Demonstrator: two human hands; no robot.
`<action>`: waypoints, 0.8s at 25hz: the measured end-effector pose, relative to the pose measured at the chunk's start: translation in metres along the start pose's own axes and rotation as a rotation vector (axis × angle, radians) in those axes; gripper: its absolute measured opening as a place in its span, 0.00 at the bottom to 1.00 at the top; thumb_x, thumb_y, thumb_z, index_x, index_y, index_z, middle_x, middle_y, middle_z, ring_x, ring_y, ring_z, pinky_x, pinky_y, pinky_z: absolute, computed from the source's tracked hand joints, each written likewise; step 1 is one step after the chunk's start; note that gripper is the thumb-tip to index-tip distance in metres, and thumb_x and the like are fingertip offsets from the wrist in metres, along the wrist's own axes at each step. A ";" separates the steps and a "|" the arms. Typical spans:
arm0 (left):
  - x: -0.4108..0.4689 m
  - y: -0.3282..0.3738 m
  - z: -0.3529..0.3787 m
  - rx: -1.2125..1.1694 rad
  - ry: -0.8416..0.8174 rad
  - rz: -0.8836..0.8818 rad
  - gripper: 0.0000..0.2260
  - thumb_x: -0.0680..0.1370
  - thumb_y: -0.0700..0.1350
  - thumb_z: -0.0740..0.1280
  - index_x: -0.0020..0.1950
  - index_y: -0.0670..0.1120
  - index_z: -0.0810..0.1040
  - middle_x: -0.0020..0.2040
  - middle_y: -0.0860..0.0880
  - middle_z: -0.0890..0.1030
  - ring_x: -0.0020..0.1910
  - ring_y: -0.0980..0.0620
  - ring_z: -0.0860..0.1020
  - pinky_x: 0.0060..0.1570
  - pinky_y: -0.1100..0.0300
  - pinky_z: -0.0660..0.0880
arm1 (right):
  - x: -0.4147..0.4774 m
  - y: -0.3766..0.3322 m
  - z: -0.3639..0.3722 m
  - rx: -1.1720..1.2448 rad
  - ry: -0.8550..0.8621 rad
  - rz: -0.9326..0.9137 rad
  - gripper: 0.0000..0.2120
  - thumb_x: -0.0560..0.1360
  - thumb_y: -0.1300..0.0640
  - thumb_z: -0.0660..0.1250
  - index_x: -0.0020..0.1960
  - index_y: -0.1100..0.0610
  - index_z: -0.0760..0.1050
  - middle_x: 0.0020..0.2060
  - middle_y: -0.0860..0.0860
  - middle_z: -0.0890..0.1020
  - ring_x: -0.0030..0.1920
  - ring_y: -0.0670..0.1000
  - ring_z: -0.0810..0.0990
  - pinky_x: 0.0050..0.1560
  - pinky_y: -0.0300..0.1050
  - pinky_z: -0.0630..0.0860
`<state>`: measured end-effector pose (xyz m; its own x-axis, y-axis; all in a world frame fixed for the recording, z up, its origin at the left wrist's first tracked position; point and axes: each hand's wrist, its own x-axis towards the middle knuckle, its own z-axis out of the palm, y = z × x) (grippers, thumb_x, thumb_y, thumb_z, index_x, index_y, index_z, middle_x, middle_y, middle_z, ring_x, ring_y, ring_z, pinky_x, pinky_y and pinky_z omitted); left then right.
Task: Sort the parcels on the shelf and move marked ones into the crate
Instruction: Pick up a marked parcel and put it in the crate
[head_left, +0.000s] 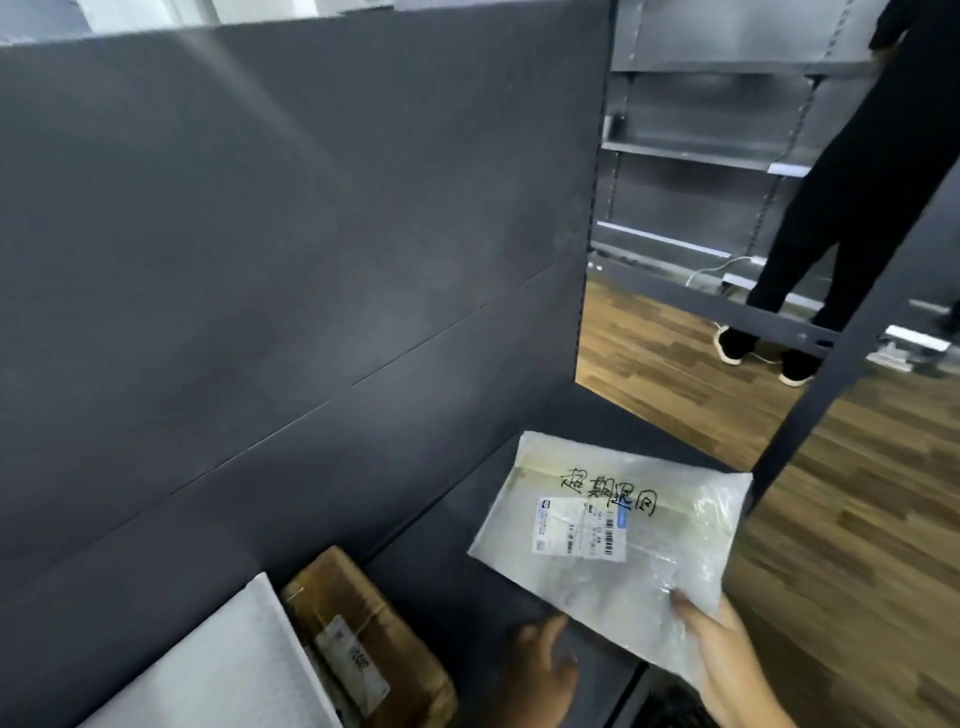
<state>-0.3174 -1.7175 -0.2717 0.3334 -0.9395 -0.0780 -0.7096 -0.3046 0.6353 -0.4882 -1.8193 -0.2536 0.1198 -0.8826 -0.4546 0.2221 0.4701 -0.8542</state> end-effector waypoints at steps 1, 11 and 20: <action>-0.007 -0.003 -0.009 -0.119 0.027 -0.118 0.25 0.75 0.50 0.61 0.72 0.63 0.63 0.67 0.53 0.73 0.67 0.60 0.71 0.67 0.69 0.64 | -0.005 -0.011 -0.002 0.032 -0.015 -0.019 0.16 0.76 0.69 0.60 0.62 0.57 0.73 0.52 0.54 0.83 0.50 0.54 0.81 0.55 0.52 0.76; -0.086 0.010 -0.139 -0.653 0.224 -0.494 0.23 0.80 0.53 0.60 0.74 0.52 0.61 0.74 0.49 0.63 0.73 0.49 0.64 0.68 0.56 0.64 | -0.070 -0.089 -0.011 0.183 -0.381 0.000 0.18 0.74 0.65 0.62 0.63 0.58 0.73 0.52 0.55 0.84 0.46 0.54 0.85 0.39 0.47 0.83; -0.245 -0.034 -0.253 -1.135 0.583 -0.361 0.12 0.75 0.47 0.69 0.56 0.44 0.77 0.45 0.45 0.85 0.47 0.45 0.81 0.52 0.51 0.76 | -0.161 -0.085 0.108 -0.056 -0.830 0.133 0.24 0.66 0.60 0.67 0.62 0.61 0.73 0.51 0.60 0.83 0.48 0.59 0.84 0.42 0.56 0.82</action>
<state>-0.2176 -1.4373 -0.0799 0.8110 -0.5425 -0.2192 0.2888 0.0452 0.9563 -0.4214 -1.7168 -0.0803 0.8189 -0.5223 -0.2380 0.1103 0.5502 -0.8277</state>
